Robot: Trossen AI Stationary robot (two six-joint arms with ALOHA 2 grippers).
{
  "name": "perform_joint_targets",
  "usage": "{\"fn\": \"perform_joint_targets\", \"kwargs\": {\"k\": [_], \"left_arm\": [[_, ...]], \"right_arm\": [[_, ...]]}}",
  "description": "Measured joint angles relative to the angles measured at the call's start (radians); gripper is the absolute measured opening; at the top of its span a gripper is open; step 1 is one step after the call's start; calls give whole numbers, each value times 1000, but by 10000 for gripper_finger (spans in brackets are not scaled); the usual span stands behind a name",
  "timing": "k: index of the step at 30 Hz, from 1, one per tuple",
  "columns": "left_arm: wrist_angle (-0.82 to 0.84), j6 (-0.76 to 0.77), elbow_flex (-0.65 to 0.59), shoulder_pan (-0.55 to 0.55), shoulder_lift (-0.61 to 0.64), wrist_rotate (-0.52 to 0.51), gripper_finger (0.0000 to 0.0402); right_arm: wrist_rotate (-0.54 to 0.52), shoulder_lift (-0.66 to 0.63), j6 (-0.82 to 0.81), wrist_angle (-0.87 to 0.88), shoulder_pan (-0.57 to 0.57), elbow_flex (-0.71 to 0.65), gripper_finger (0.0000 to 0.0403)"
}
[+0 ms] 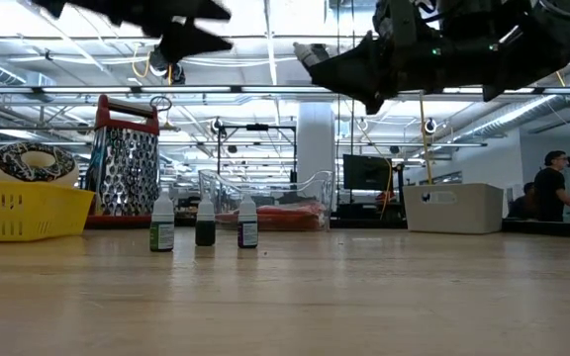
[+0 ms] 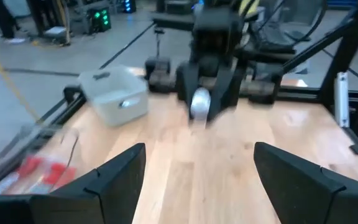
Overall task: Pick & Place Food Item
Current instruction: Put the left black food coloring bottle into the white bin
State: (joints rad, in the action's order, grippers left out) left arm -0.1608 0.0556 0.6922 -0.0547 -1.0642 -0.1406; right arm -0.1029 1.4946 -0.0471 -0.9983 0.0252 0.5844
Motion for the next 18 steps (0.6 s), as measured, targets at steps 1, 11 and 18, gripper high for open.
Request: {"fn": "perform_joint_targets", "kwargs": {"k": [1,11,18], "left_arm": [[-16,7,-27,6,13,0,299],[-175,19,-223,77,158,-66,306],[-275,60,-286,102,182,-149,302]], "right_arm": [[1,-20,-11,2,-11,-16,50],[-146,-265,-147,10,-91,-273,50],[-402,-429,-183,9,-131,-458,50]]}}
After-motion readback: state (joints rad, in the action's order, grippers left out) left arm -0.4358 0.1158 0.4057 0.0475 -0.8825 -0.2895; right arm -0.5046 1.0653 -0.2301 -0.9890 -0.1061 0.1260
